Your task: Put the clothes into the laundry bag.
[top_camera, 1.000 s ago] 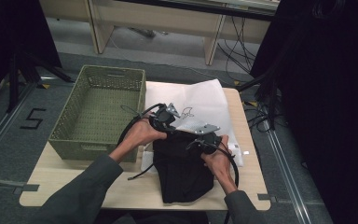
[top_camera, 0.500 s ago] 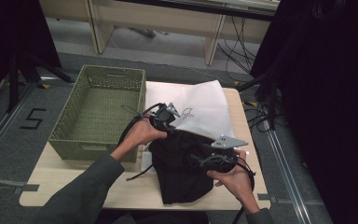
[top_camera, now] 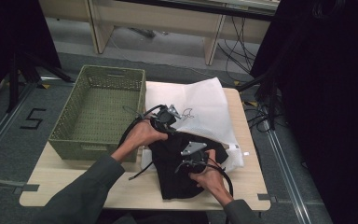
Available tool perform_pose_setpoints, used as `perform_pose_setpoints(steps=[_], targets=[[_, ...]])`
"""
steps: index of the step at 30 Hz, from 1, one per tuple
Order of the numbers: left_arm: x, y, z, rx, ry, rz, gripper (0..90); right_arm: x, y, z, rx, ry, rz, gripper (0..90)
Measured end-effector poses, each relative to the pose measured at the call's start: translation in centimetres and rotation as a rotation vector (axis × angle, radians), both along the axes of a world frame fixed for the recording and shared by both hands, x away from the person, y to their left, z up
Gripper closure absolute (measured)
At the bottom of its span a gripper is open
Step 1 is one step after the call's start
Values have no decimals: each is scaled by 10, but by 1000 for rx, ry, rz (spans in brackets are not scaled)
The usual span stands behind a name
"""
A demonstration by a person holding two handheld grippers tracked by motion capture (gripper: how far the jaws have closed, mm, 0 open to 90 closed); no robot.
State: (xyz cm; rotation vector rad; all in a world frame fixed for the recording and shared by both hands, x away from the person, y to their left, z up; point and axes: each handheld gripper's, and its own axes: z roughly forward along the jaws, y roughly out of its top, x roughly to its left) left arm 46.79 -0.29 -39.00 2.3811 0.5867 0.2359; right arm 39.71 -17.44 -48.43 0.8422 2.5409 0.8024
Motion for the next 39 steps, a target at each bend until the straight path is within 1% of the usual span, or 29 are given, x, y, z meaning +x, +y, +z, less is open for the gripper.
perform_pose_setpoints(steps=[1, 2, 3, 4, 6, 8, 9, 10, 11, 12, 13, 14, 17, 18, 19, 20, 22, 23, 26, 28, 29, 30, 32, 34, 35, 36, 37, 38, 39], targets=[[-1, 0, 0, 0, -2, 2, 869, 5, 0, 2, 4, -22, -6, 741], [0, 1, 1, 2, -4, -3, 870, 8, 0, 5, 34, -21, -25, 820], [-1, 1, 1, -1, -1, 1, 870, 13, -3, 8, 44, -52, -16, 831], [-1, 2, 2, 3, 2, -1, 871, 17, -6, 13, 61, -57, -33, 839], [-1, 2, 1, -8, 4, 6, 871, 20, -9, 19, 69, -69, -45, 843], [0, 3, 3, -5, 12, -7, 872, 35, -18, 31, 117, -117, -118, 848], [-1, 1, 3, -17, 10, 5, 872, 39, -19, 31, 116, -131, -121, 848], [0, 1, 4, -1, 12, -7, 872, 43, -19, 30, 114, -148, -139, 848], [0, 1, 3, -4, 13, -7, 872, 46, -18, 29, 105, -144, -162, 849], [0, 0, 3, 4, 11, -9, 872, 51, -20, 27, 86, -161, -151, 848], [0, -1, 3, 7, 13, -8, 872, 52, -18, 26, 91, -148, -181, 847], [1, -1, 2, 7, 15, -5, 872, 54, -17, 24, 79, -168, -178, 846], [3, 0, 1, 11, 14, 6, 871, 55, -18, 22, 116, -135, -192, 807], [4, 1, 1, 11, 14, 7, 870, 55, -20, 22, 121, -156, -176, 771], [4, 1, 1, 6, 14, 13, 870, 51, -20, 24, 130, -143, -176, 699], [5, 3, 1, 7, 12, 11, 869, 45, -20, 25, 148, -98, -178, 610], [6, 4, 1, 11, 15, 11, 868, 31, -20, 30, 163, -71, -155, 501], [6, 4, 1, 11, 15, 14, 868, 24, -22, 33, 166, -82, -123, 465], [7, 4, 0, 5, 22, 19, 866, -3, -23, 41, 231, -18, -43, 393], [7, 4, 0, 11, 21, 18, 865, -21, -21, 37, 245, 50, -4, 362], [7, 4, 0, 11, 20, 19, 864, -27, -18, 32, 249, 59, 19, 348], [6, 4, 0, 12, 20, 20, 864, -32, -17, 28, 226, 85, 59, 338], [7, 4, 0, 11, 18, 18, 864, -37, -12, 17, 207, 106, 92, 290], [7, 4, 0, 5, 24, 18, 864, -38, -10, 6, 148, 114, 111, 283], [7, 4, -1, -5, 26, 29, 863, -40, -9, 2, 133, 147, 103, 273], [8, 5, -1, 6, 27, 17, 863, -40, -9, -2, 124, 156, 106, 272], [8, 4, -2, -5, 30, 26, 863, -39, -9, -6, 100, 137, 120, 276], [7, 3, -2, -11, 28, 29, 863, -40, -7, -8, 75, 157, 113, 279], [8, 4, -2, 2, 27, 20, 863, -39, -6, -11, 53, 148, 132, 306]])
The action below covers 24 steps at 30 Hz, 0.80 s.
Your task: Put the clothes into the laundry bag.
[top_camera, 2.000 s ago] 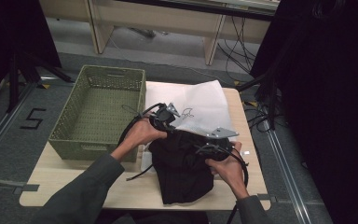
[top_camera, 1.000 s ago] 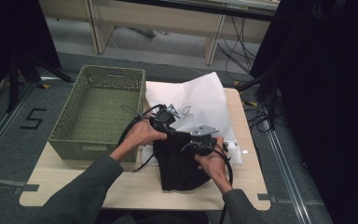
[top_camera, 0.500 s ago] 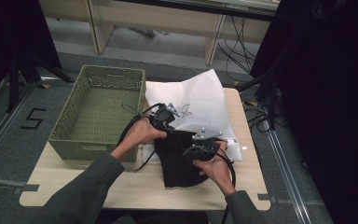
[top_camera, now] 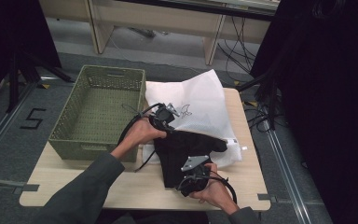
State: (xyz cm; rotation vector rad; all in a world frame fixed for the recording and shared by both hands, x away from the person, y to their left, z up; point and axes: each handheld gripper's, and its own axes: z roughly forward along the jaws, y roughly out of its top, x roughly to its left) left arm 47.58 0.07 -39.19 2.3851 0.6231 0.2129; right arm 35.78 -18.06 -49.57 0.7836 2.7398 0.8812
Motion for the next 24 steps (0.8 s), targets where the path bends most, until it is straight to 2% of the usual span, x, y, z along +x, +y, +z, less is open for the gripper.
perform_pose_setpoints(steps=[1, 2, 3, 4, 5, 6, 8, 9, 12, 13, 16, 17, 18, 19, 20, 21, 22, 23, 24], targets=[[0, 0, 0, 6, -1, -7, 863, 0, 1, -3, -15, 4, 22, 361], [0, 0, 0, 9, 0, -6, 864, -2, 3, -3, -22, -1, 25, 478], [0, 0, -1, 5, 1, -5, 865, -2, 3, -1, -21, -12, 39, 635], [-1, 0, -1, 8, 5, -2, 865, 0, 3, -1, -43, -45, 49, 728], [-1, -1, -1, 12, 6, -6, 867, 2, 3, -1, -46, -74, 65, 807], [-1, -1, -1, 12, 6, -6, 867, 3, 3, 2, -43, -74, 53, 831], [-4, -2, -1, -2, 8, 1, 868, 10, 0, 6, -41, -142, 32, 843], [-5, -2, -1, -12, 17, 0, 869, 13, 0, 10, -21, -150, -18, 845], [-8, -2, 1, 15, 9, -19, 869, 31, 0, 20, -4, -236, -91, 849], [-8, -2, 1, 15, 9, -19, 869, 36, -1, 24, 0, -237, -111, 850], [-6, 1, 4, 12, 12, -14, 870, 59, -2, 39, 52, -286, -194, 851], [-6, 1, 4, 12, 12, -14, 870, 59, -2, 39, 52, -286, -194, 851], [-6, 2, 6, 5, 21, -15, 870, 74, -4, 43, 54, -310, -219, 850], [-6, 2, 6, 5, 21, -15, 869, 74, -4, 43, 54, -310, -219, 850], [-6, 1, 5, 6, 22, -11, 870, 83, -4, 38, 33, -303, -236, 850], [-6, 1, 5, 17, 21, -17, 869, 85, -3, 34, 22, -294, -226, 849], [-6, 1, 5, 14, 26, -17, 869, 86, -2, 27, 19, -270, -236, 849], [-7, 1, 4, 5, 33, -7, 869, 87, -1, 20, 1, -255, -243, 851], [-7, 1, 3, 8, 28, -11, 869, 90, -2, 13, -42, -270, -214, 852]])
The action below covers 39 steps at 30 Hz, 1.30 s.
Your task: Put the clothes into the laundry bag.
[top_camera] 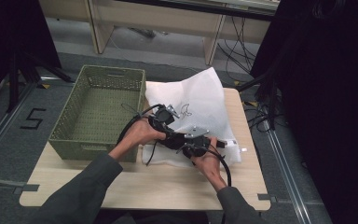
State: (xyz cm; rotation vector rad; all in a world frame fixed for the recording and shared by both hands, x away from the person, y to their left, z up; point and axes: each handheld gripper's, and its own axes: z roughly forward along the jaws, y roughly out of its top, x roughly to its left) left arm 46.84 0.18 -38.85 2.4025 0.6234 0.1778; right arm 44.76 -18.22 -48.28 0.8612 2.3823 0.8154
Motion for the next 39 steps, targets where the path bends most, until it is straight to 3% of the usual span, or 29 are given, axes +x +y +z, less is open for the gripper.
perform_pose_setpoints(steps=[2, 5, 7, 9, 10, 12, 15, 18, 19, 21, 23, 26, 29, 32, 35, 36, 38, 39], targets=[[0, 1, 0, 7, -5, -6, 867, 1, -1, -6, 22, 1, -32, 852], [3, 2, -3, 0, 0, 1, 860, 1, -6, 8, 81, -23, -53, 852], [5, 2, -4, 2, 2, 4, 854, 2, -9, 9, 102, -10, -54, 852], [4, 1, -6, 4, -18, 7, 840, 2, -10, 7, 104, 6, -52, 851], [3, 0, -8, 3, -25, 2, 835, 3, -10, 7, 97, -15, -32, 851], [3, 1, -11, -7, -50, 5, 795, 1, -9, 7, 109, 16, -40, 851], [3, 2, -16, -35, -60, 15, 776, 0, -9, 7, 115, 28, -40, 851], [2, 4, -17, -44, -58, 25, 698, 0, -9, 7, 130, 39, -45, 850], [-1, 4, -15, -53, -57, 32, 647, 1, -10, 7, 130, 37, -45, 850], [-10, 6, -13, -83, -96, 73, 508, 1, -10, 8, 137, 42, -49, 851], [-22, 12, -9, -90, -143, 81, 475, 2, -12, 8, 144, 47, -52, 851], [-42, 20, -10, -122, -159, 78, 446, 2, -12, 9, 145, 43, -51, 851], [-54, 21, -17, -122, -156, 67, 448, 3, -13, 9, 141, 31, -41, 851], [-65, 19, -44, -90, -117, 66, 448, 4, -13, 9, 140, 26, -34, 851], [-64, 18, -64, -71, -89, 75, 448, 3, -12, 9, 154, 38, -49, 851], [-64, 18, -64, -71, -89, 75, 450, 3, -12, 9, 154, 38, -49, 851], [-59, 15, -83, -43, -56, 63, 490, 3, -13, 9, 151, 42, -44, 850], [-59, 13, -90, -53, -45, 90, 496, 3, -13, 10, 147, 51, -41, 850]])
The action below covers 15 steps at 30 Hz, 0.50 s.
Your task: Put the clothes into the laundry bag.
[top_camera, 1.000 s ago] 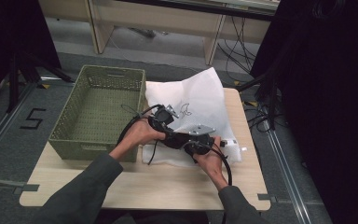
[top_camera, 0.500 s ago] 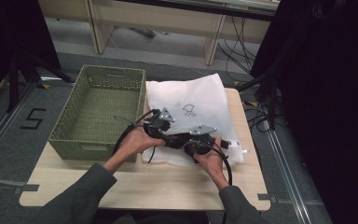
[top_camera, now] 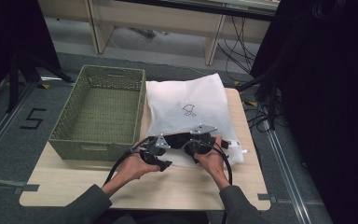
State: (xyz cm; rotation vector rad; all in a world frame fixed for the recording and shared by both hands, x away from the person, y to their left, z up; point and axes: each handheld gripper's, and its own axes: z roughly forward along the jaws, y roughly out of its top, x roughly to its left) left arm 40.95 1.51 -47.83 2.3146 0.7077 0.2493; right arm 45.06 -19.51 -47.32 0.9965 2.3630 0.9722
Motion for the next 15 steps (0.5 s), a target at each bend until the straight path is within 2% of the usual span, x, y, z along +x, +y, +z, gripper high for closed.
perform_pose_setpoints(steps=[1, 2, 4, 5, 6, 7, 9, 11, 12, 13, 14, 15], targets=[[3, 0, -5, 31, 0, -19, 517, 0, 0, 0, -2, 0, 0, 850], [3, 0, -5, 31, 0, -19, 524, 0, 0, 0, -2, 0, 0, 850], [6, -3, -19, 36, -11, 11, 531, 0, 0, 0, 3, -8, -2, 850], [8, -3, -24, 43, -2, 2, 551, 0, 0, 0, 4, -5, -1, 850], [9, -3, -26, 26, -6, 17, 572, 0, 0, 0, 2, -6, 0, 850], [9, -2, -27, 13, -14, 20, 615, 0, 0, 0, 2, -8, 0, 850], [11, -1, -27, 22, -39, 19, 728, 0, 0, 0, -1, -10, -1, 850], [10, 0, -28, 9, -31, 26, 850, 0, -1, 1, 1, -8, 1, 851], [10, 1, -27, 10, -14, 19, 867, 0, -1, 1, 0, -10, 5, 851], [7, 1, -25, 25, -11, 6, 877, 1, -2, 1, -11, -33, 22, 852], [4, 1, -24, 27, -14, -7, 884, -4, 0, 3, -4, 5, 9, 852], [-1, 1, -23, 33, -12, -27, 885, -5, 0, 4, -10, 2, 19, 853]])
